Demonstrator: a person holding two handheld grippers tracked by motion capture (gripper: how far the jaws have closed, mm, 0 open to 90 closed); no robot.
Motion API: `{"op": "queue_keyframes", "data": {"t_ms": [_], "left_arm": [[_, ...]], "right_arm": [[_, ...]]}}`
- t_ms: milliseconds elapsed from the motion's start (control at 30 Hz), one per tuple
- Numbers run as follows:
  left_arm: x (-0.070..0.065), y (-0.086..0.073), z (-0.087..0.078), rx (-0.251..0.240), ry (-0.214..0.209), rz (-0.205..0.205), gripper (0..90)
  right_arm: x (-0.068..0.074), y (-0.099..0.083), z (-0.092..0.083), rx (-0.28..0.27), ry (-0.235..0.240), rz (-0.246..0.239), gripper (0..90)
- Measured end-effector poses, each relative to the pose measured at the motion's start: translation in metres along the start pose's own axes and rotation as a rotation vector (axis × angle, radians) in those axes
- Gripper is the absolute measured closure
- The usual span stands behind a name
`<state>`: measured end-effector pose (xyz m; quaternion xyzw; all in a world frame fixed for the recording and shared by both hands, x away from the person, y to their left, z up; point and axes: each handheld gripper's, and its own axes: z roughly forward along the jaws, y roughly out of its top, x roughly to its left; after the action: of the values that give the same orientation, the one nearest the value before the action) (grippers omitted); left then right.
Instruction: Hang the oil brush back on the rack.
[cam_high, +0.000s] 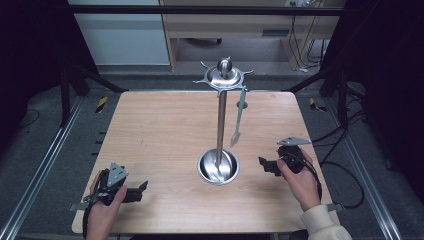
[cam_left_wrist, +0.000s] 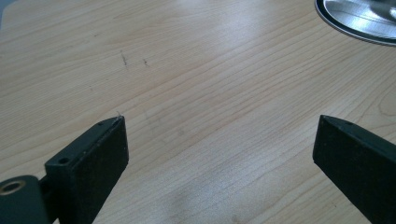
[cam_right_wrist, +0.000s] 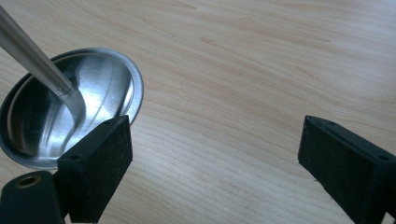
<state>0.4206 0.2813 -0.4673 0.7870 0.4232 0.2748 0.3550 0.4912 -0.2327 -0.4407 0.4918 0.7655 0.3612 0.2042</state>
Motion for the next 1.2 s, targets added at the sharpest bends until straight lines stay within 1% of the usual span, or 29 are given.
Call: {"op": "queue_keyframes", "data": {"t_ms": [100,233,300,400,433,500,533,567,667,767,1067,1200], "left_arm": [[0.000,0.000,0.000,0.001,0.001,0.002,3.1],[0.000,0.000,0.000,0.002,0.000,0.003,3.1],[0.000,0.000,0.000,0.004,-0.001,0.004,3.1],[0.000,0.000,0.000,0.004,-0.001,0.005,3.1],[0.000,0.000,0.000,0.003,-0.001,0.004,3.1],[0.000,0.000,0.000,0.002,0.000,0.004,3.1],[0.000,0.000,0.000,0.002,0.000,0.005,3.1],[0.000,0.000,0.000,0.003,0.000,0.005,3.1],[-0.001,0.000,0.000,0.006,-0.003,0.006,3.1],[0.000,0.000,0.000,0.008,-0.003,0.006,3.1],[-0.001,0.000,0.001,0.007,-0.005,0.006,3.1],[0.000,0.000,0.000,0.005,-0.005,0.004,3.1]], "right_arm": [[-0.001,-0.002,0.006,0.017,0.007,0.004,10.6],[-0.002,-0.004,0.017,0.049,0.005,0.004,10.7],[-0.002,-0.005,0.018,0.051,0.009,0.006,10.7],[-0.002,-0.006,0.024,0.070,0.011,0.001,10.9],[-0.002,-0.007,0.026,0.074,0.019,0.005,10.9],[-0.002,-0.008,0.030,0.077,0.013,0.003,10.9],[-0.003,-0.008,0.032,0.076,0.013,0.006,10.9],[-0.003,-0.008,0.033,0.077,0.023,0.018,11.0],[-0.004,-0.008,0.037,0.071,0.023,0.023,11.1],[-0.004,-0.007,0.041,0.067,0.032,0.038,11.3],[-0.002,-0.006,0.053,0.051,0.039,0.049,12.0],[-0.002,-0.004,0.057,0.030,0.037,0.061,12.1]]}}
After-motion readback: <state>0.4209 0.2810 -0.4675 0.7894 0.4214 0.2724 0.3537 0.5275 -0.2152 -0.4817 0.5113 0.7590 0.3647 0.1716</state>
